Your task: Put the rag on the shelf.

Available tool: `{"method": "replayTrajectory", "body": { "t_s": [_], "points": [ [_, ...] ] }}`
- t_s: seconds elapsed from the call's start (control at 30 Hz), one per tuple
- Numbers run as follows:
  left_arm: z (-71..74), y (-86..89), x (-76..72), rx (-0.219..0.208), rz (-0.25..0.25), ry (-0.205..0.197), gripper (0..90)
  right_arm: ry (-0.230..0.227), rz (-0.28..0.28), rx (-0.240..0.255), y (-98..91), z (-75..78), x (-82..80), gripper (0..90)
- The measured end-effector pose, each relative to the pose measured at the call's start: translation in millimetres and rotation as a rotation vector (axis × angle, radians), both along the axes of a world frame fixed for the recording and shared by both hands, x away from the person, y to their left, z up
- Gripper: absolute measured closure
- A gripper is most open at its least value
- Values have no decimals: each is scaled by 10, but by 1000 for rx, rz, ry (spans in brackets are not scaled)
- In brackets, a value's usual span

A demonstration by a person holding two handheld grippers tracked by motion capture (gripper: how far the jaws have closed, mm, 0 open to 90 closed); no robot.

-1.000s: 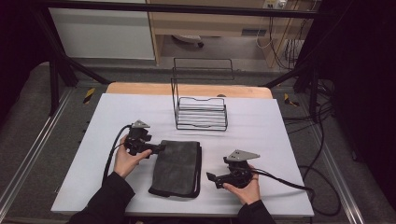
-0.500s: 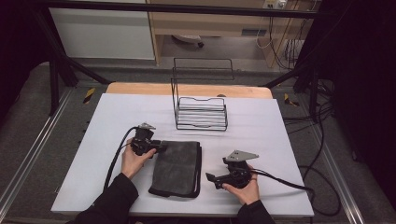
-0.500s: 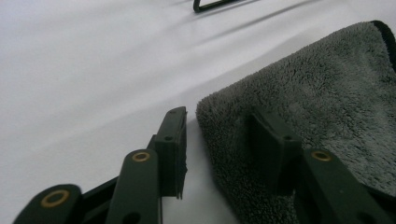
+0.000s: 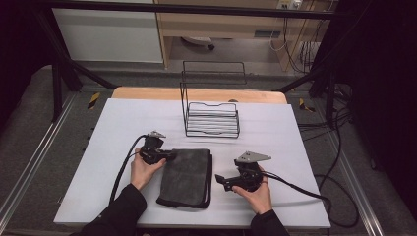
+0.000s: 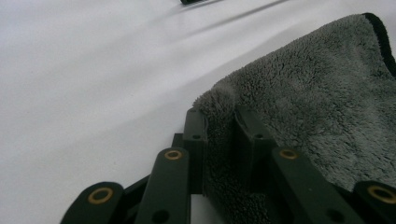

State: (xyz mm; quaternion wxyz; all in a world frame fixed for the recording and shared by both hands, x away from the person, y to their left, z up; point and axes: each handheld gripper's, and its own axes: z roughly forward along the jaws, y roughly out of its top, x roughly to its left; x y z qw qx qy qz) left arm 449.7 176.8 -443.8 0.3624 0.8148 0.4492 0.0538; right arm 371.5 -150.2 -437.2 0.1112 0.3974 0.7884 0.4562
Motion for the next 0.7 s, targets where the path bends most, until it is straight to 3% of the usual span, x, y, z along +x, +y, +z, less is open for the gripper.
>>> {"method": "replayTrajectory", "body": {
  "t_s": [0.3,0.43,0.63,0.7],
  "points": [
    [-3,-7,-11,5,-2,-10,761,24,-47,5,299,59,382,78],
    [-6,-2,-8,0,-2,-9,761,46,-48,23,424,-7,561,178],
    [-9,4,-9,1,-7,-11,761,79,-81,-31,529,-147,706,348],
    [-10,7,-7,-1,-7,-11,761,106,-82,-27,535,-168,723,406]
  ]
}}
